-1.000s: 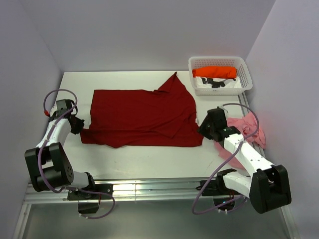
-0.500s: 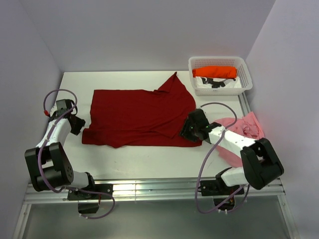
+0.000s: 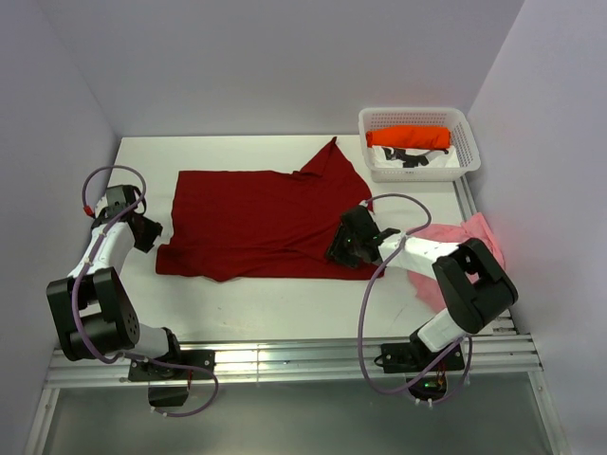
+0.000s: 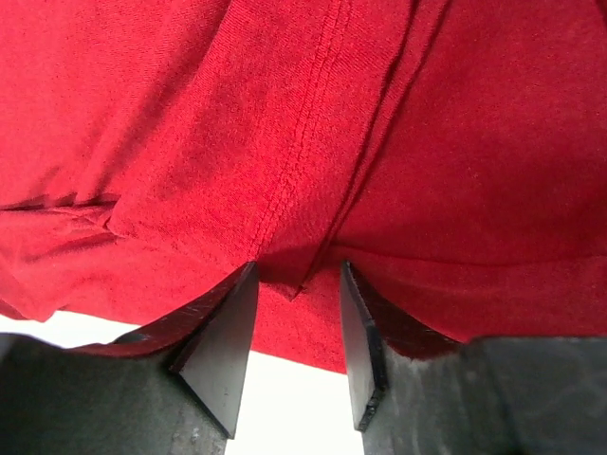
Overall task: Roll the t-shirts
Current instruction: Fold the tshirt
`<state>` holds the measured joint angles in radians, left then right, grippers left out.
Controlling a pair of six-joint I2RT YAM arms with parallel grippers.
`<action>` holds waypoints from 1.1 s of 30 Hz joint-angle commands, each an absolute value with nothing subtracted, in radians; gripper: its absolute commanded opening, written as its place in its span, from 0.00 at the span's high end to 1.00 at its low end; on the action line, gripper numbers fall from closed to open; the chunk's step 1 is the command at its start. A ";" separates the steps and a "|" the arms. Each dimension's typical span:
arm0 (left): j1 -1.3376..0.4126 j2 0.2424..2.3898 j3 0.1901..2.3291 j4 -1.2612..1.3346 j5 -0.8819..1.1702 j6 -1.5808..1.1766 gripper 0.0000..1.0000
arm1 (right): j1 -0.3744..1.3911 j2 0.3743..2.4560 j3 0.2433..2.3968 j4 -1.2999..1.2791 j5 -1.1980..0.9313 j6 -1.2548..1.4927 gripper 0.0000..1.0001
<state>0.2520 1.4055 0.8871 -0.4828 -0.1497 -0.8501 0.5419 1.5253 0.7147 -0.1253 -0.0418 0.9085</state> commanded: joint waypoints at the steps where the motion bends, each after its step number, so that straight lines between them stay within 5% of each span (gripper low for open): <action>1: 0.250 1.407 0.916 -0.462 -0.137 -0.834 0.62 | 0.555 1.535 0.749 -0.081 -0.025 0.937 0.54; 12: 0.252 1.397 0.914 -0.459 -0.120 -0.827 0.63 | 0.558 1.534 0.830 -0.140 -0.002 0.933 1.00; 33: 0.241 1.385 0.888 -0.445 -0.110 -0.821 0.64 | 0.564 1.832 1.298 -0.229 0.046 0.810 1.00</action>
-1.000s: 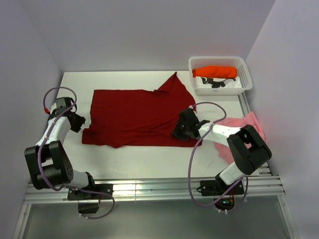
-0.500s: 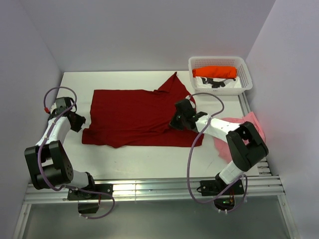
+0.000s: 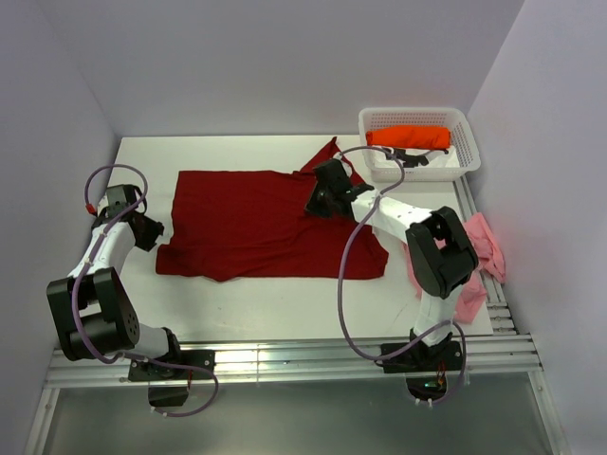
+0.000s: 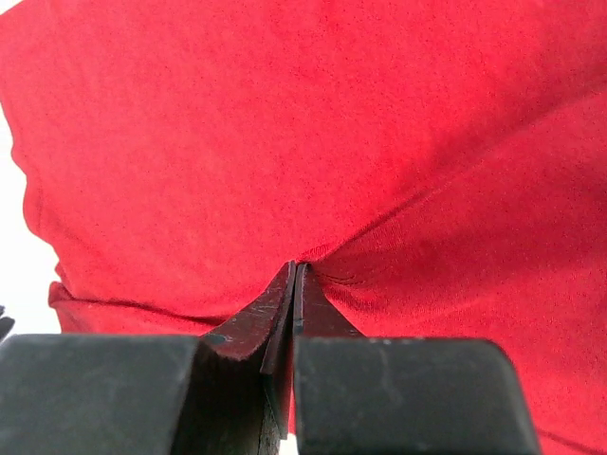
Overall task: Roll the t-shirts
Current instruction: Fold the tshirt
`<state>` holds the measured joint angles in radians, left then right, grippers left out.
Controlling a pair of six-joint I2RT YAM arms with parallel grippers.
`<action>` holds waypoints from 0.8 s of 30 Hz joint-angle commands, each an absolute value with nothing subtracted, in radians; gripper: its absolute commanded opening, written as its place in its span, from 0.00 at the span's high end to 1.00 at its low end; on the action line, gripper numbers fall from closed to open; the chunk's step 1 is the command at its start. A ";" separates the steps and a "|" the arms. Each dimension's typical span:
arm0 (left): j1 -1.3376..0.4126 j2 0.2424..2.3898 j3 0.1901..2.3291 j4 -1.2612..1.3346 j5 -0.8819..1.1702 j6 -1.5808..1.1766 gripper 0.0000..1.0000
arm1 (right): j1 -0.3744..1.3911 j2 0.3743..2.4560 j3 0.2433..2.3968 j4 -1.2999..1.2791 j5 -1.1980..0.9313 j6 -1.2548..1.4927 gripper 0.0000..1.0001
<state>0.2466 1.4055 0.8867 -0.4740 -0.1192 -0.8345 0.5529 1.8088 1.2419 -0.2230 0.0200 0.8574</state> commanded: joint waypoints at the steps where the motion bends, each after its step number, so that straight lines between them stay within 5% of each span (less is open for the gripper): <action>1: 0.241 1.384 0.888 -0.448 -0.112 -0.821 0.64 | 0.568 1.839 1.310 -0.218 0.046 0.804 1.00; 4: 0.239 1.381 0.885 -0.445 -0.112 -0.822 0.64 | 0.568 1.876 1.339 -0.221 0.035 0.778 0.88; 5: 0.238 1.381 0.884 -0.445 -0.112 -0.822 0.64 | 0.568 1.897 1.354 -0.238 0.031 0.772 0.66; 11: 0.236 1.367 0.876 -0.451 -0.114 -0.822 0.63 | 0.566 1.809 1.289 -0.233 0.063 0.742 0.46; 24: 0.244 1.287 0.830 -0.477 -0.045 -0.839 0.63 | 0.434 1.106 0.611 -0.298 0.193 0.897 0.53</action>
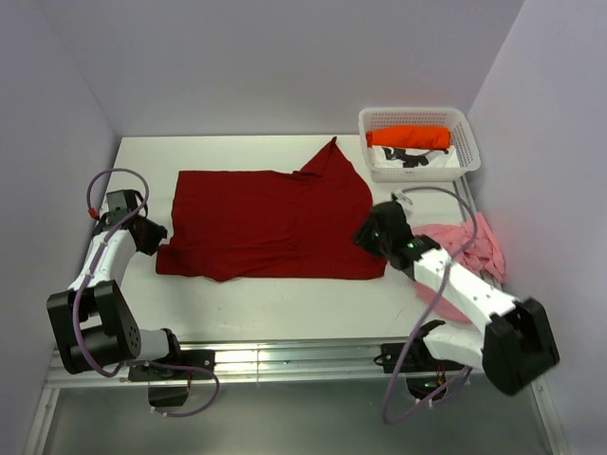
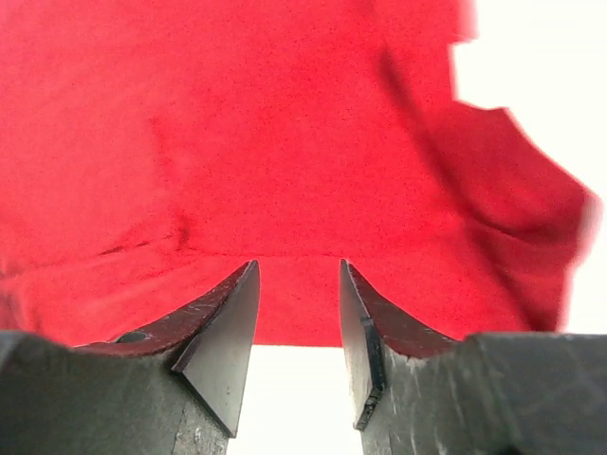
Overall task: Roll the t-shirts
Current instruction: Fold the tshirt
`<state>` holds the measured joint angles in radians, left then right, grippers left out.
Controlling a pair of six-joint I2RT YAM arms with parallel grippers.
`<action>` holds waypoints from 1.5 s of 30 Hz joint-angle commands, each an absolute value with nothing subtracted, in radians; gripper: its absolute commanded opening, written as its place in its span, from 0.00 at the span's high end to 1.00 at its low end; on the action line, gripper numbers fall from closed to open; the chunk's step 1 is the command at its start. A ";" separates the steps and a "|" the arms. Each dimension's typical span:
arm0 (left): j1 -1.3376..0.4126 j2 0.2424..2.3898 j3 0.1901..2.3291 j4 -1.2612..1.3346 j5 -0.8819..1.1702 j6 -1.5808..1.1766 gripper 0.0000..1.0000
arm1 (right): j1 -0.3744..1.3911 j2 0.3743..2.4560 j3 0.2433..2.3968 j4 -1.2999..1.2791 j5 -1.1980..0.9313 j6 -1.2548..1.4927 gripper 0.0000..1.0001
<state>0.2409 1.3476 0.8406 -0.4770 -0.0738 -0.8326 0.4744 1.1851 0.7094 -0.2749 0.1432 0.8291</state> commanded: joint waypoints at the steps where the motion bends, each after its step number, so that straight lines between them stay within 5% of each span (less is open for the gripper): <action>1: 0.244 1.273 0.824 -0.480 -0.034 -0.841 0.63 | 0.430 1.038 0.553 -0.292 0.177 0.920 0.51; 6: 0.244 1.233 0.798 -0.488 -0.008 -0.831 0.58 | 0.426 1.012 0.491 -0.302 0.164 0.956 0.46; 7: 0.244 1.223 0.790 -0.485 -0.008 -0.828 0.45 | 0.426 1.017 0.485 -0.305 0.166 0.956 0.46; 10: 0.244 1.167 0.759 -0.477 -0.008 -0.830 0.29 | 0.426 1.019 0.456 -0.305 0.178 0.972 0.46; 15: 0.258 1.137 0.767 -0.503 0.014 -0.818 0.24 | 0.426 0.988 0.414 -0.316 0.230 1.031 0.36; 17: 0.264 1.137 0.769 -0.502 0.046 -0.805 0.01 | 0.425 0.988 0.413 -0.328 0.241 1.046 0.36; 34: 0.321 1.115 0.704 -0.474 0.141 -0.813 0.00 | 0.431 0.887 0.345 -0.413 0.302 1.239 0.40; 43: 0.391 1.143 0.683 -0.486 0.222 -0.816 0.00 | 0.433 1.117 0.399 -0.359 0.301 1.293 0.41; 45: 0.400 1.137 0.683 -0.503 0.213 -0.825 0.01 | 0.430 1.167 0.423 -0.367 0.311 1.304 0.51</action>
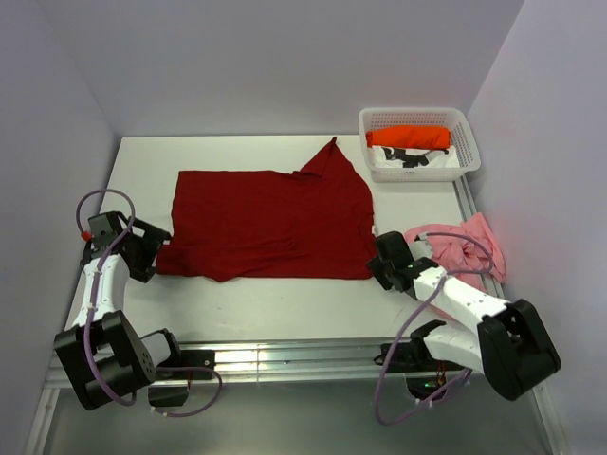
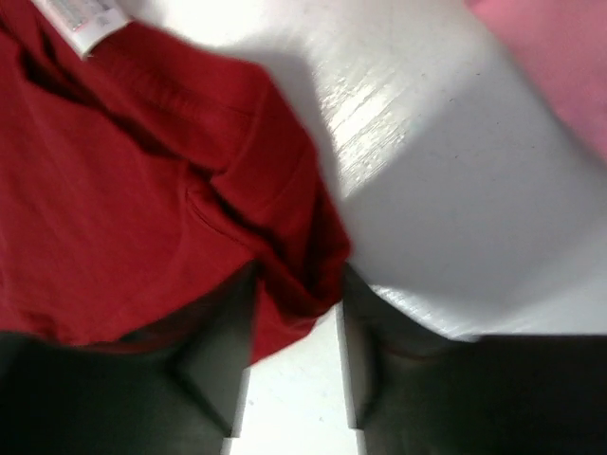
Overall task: Roll the t-shirts
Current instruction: Fold the tshirt
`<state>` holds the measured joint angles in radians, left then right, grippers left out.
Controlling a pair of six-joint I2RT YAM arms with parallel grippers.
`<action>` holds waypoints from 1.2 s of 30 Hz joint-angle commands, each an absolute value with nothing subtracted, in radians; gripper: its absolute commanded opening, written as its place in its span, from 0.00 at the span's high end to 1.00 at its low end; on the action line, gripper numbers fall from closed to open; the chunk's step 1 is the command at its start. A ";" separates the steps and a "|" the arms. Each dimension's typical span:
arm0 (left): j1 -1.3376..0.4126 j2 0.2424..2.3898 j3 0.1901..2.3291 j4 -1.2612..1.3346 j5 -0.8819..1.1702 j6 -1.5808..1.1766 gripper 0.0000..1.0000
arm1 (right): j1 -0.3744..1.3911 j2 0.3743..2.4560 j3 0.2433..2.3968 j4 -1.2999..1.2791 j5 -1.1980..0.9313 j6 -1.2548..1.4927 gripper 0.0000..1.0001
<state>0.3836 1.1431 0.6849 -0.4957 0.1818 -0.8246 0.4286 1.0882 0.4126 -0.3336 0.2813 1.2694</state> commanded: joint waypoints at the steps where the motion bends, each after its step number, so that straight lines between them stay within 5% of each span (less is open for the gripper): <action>1: 0.402 1.137 0.683 -0.511 0.197 -0.831 0.01 | 0.428 1.173 0.434 -0.373 0.328 1.308 0.58; 3: 0.403 1.134 0.680 -0.525 0.183 -0.839 0.00 | 0.419 1.180 0.454 -0.368 0.331 1.305 0.82; 6: 0.403 1.127 0.677 -0.543 0.160 -0.853 0.01 | 0.378 1.166 0.475 -0.367 0.328 1.286 1.00; 17: 0.350 1.123 0.580 -0.505 0.135 -0.962 0.12 | 0.222 1.184 0.612 -0.385 0.342 1.193 1.00; 29: 0.218 1.103 0.502 -0.470 0.040 -1.123 0.36 | 0.196 1.224 0.618 -0.344 0.296 1.172 1.00; 36: 0.212 1.138 0.437 -0.364 0.048 -1.164 0.67 | 0.196 1.203 0.611 -0.350 0.288 1.170 1.00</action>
<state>0.2203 1.1233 0.4599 -0.4343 0.0597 -1.1370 0.2047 1.2270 0.5930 -0.3622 0.2687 1.1801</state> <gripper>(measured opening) 0.369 0.033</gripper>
